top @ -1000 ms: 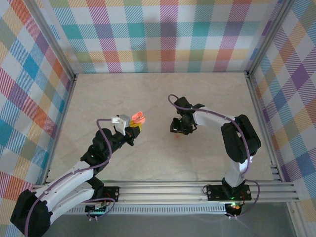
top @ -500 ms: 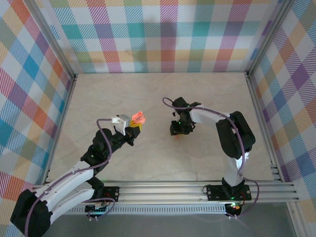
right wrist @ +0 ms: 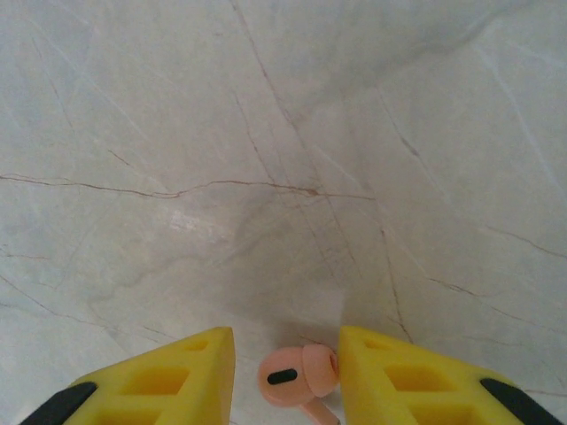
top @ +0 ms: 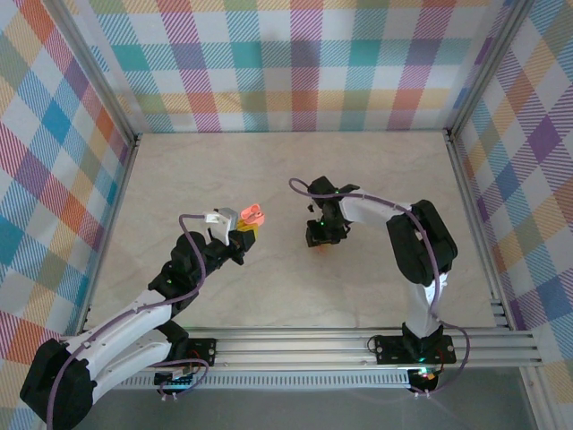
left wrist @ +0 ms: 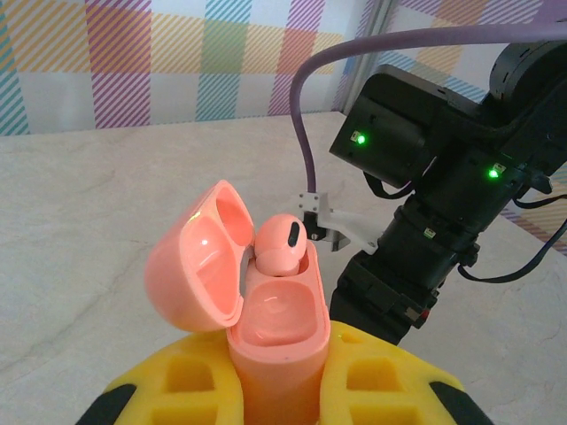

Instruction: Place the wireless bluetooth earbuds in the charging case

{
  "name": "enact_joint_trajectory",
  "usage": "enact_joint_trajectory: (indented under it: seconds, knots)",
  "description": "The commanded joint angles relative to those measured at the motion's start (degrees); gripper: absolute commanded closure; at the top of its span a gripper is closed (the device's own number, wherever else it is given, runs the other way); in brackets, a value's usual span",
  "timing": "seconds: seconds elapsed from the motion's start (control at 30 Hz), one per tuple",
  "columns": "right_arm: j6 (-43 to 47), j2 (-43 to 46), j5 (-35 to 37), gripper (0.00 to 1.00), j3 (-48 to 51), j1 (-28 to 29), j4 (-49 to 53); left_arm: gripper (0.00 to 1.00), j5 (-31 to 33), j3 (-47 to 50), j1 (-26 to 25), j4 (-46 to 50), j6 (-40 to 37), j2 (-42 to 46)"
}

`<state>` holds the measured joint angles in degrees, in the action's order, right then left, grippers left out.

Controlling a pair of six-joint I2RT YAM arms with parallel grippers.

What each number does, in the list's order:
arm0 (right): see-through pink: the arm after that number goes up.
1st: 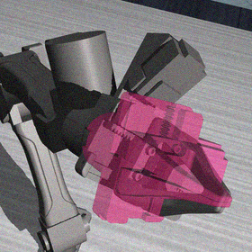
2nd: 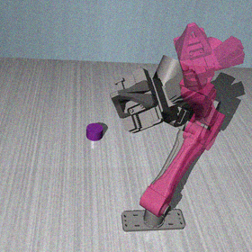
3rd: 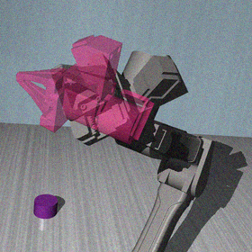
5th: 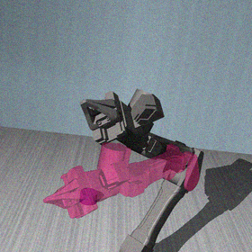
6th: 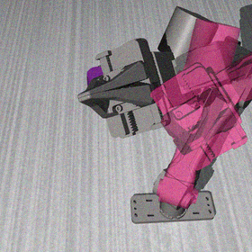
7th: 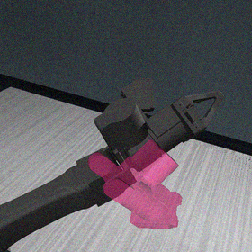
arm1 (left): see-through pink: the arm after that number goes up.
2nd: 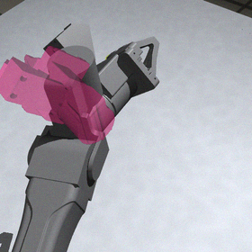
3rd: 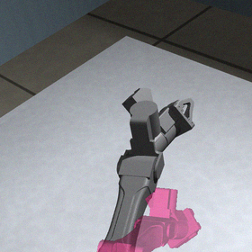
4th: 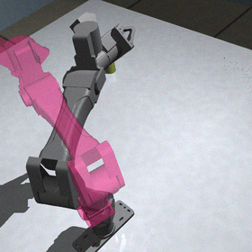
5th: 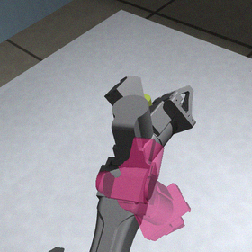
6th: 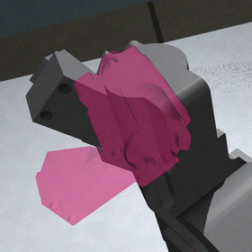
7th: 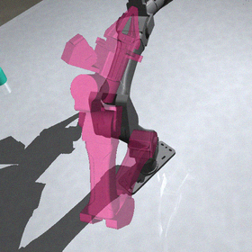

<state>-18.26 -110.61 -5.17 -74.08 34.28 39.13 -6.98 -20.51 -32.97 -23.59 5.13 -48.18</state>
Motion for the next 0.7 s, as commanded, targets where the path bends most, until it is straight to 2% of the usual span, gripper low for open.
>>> enact_joint_trajectory:
  seconds: [0.0,0.67]
  knots:
    - [1.21,-1.18,-0.04,0.64,-1.62,0.74,1.97,1.0,-0.79,-1.77,-0.08,-0.66,0.76,0.11]
    - [0.9,-2.73,1.95,0.66,-2.91,2.19,4.19,1.0,-0.81,-1.99,-0.08,-0.66,0.68,-0.07]
